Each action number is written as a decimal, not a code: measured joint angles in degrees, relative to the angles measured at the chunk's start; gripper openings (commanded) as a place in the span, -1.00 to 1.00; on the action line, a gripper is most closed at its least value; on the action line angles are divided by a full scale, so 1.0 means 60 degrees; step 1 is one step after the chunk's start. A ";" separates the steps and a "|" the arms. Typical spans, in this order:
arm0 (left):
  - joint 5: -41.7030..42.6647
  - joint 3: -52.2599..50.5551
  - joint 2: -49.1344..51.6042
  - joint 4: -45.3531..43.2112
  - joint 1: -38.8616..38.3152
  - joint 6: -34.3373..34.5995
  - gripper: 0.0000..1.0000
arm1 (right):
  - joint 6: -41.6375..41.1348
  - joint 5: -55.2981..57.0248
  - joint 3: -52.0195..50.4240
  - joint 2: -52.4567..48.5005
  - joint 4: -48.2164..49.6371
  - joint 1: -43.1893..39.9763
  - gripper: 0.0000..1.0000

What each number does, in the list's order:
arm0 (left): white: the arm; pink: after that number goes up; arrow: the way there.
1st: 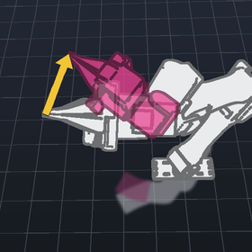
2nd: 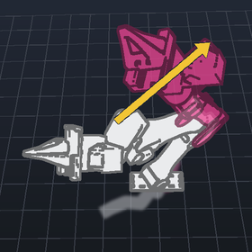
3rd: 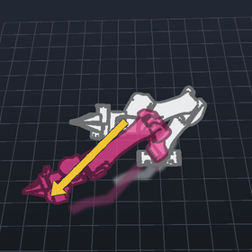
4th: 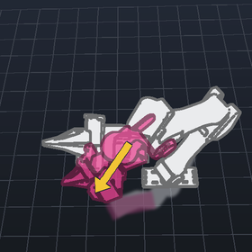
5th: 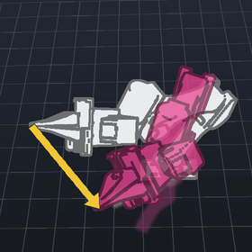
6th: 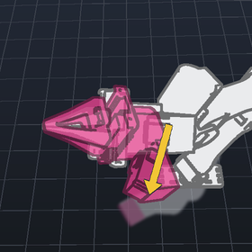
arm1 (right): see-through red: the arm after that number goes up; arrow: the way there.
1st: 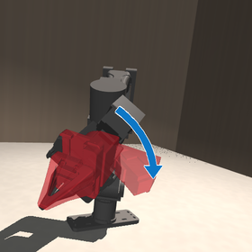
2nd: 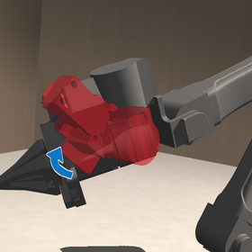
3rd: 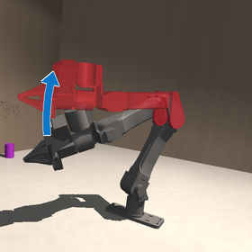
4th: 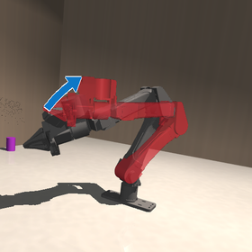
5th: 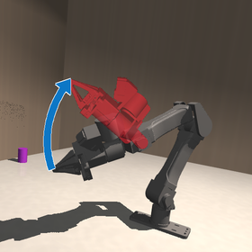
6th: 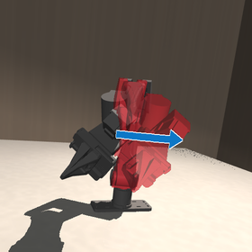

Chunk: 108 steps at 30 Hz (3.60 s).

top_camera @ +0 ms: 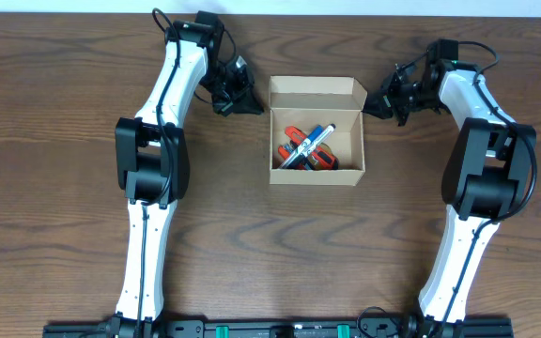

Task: Pack container
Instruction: 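Push the lid flap upright with both grippers from the back corners, then fold the lid forward over the box with both grippers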

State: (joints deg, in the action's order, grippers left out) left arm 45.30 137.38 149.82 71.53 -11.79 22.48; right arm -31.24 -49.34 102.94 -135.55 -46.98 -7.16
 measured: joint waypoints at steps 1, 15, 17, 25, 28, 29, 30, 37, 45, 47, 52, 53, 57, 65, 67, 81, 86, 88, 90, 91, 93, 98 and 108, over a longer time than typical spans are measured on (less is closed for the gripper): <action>0.0000 0.0000 0.0000 -0.0022 0.0000 0.0000 -0.88 | 0.0000 0.0000 0.0000 0.0000 0.0051 0.0000 -0.97; 0.0000 0.0000 0.0000 -0.0521 0.0000 0.0007 -0.89 | 0.0000 0.0000 -0.0204 0.0000 0.0583 0.0000 -0.97; 0.0047 -0.0004 -0.0004 -0.0572 0.0000 0.0007 -0.88 | 0.0000 -0.0011 -0.0222 0.0000 0.0645 0.0000 -0.98; 0.0685 -0.0306 0.0000 -0.1290 0.0000 0.0149 -0.88 | -0.0044 -0.0211 -0.0240 0.0000 0.1147 0.0000 -0.97; 0.0758 -0.0430 0.0000 -0.1395 0.0000 0.0219 -0.88 | -0.0073 -0.0372 -0.0240 0.0000 0.1417 0.0004 -0.98; 0.0794 -0.0452 0.0000 -0.1446 0.0000 0.0215 -0.88 | -0.0073 -0.0419 -0.0240 0.0000 0.1494 0.0004 -0.97; 0.0852 -0.0459 0.0000 -0.1526 0.0000 0.0211 -0.88 | -0.0084 -0.0477 -0.0244 0.0000 0.1632 0.0004 -0.97; 0.1126 -0.0459 0.0000 -0.1927 0.0007 0.0197 -0.88 | -0.0127 -0.0721 -0.0244 0.0000 0.1931 0.0004 -0.98; 0.1650 -0.0459 0.0000 -0.2568 0.0011 0.0102 -0.88 | -0.0138 -0.0907 -0.0244 0.0000 0.2047 0.0062 -0.97; 0.1734 -0.0459 0.0000 -0.2663 0.0011 0.0069 -0.88 | -0.0135 -0.0951 -0.0244 0.0000 0.2116 0.0091 -0.97; 0.1989 -0.0459 0.0000 -0.2940 0.0018 0.0025 -0.88 | -0.0131 -0.1096 -0.0248 0.0000 0.2197 0.0109 -0.97; 0.2076 -0.0459 0.0000 -0.3045 0.0018 0.0018 -0.88 | -0.0120 -0.1155 -0.0248 0.0000 0.2262 0.0109 -0.97; 0.2353 -0.0459 0.0000 -0.3377 0.0033 0.0004 -0.88 | -0.0091 -0.1486 -0.0248 0.0000 0.2590 0.0109 -0.97; 0.3238 -0.0459 0.0000 -0.3843 0.0189 -0.0011 -0.88 | -0.0066 -0.1843 -0.0248 0.0000 0.2805 0.0109 -0.97; 0.3544 -0.0459 0.0000 -0.4018 0.0215 -0.0007 -0.88 | -0.0062 -0.2014 -0.0248 0.0000 0.2951 0.0109 -0.98; 0.5672 -0.0459 0.0000 -0.4503 0.0251 -0.0007 -0.88 | -0.0058 -0.3249 -0.0248 0.0000 0.2994 0.0109 -0.98; 0.5963 -0.0459 -0.0025 -0.4452 0.0251 -0.0033 -0.88 | -0.0069 -0.3555 -0.0248 0.0000 0.2994 0.0109 -0.98; 0.5952 -0.0459 -0.0091 -0.4262 0.0251 -0.0087 -0.88 | -0.0087 -0.3625 -0.0248 0.0000 0.2998 0.0109 -0.98; 0.5880 -0.0463 -0.0270 -0.3858 0.0248 -0.0277 -0.88 | -0.0135 -0.3672 -0.0248 0.0000 0.2998 0.0109 -0.97; 0.5839 -0.0463 -0.0401 -0.3610 0.0240 -0.0404 -0.88 | -0.0142 -0.3697 -0.0248 0.0000 0.3002 0.0109 -0.97; 0.5697 -0.0463 -0.0732 -0.3049 0.0233 -0.0703 -0.88 | -0.0149 -0.3745 -0.0248 0.0000 0.3002 0.0109 -0.97; 0.5515 -0.0448 -0.1559 -0.1763 0.0138 -0.1577 -0.88 | -0.0197 -0.4018 -0.0248 0.0000 0.3005 0.0109 -0.97; 0.5424 -0.0441 -0.1821 -0.0266 -0.0138 -0.3024 -0.88 | -0.0255 -0.4634 -0.0248 0.0076 0.2918 0.0109 -0.98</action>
State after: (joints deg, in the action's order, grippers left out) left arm 77.84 134.74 138.89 69.93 -12.62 4.34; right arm -32.77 -77.14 101.45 -135.09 -29.47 -6.50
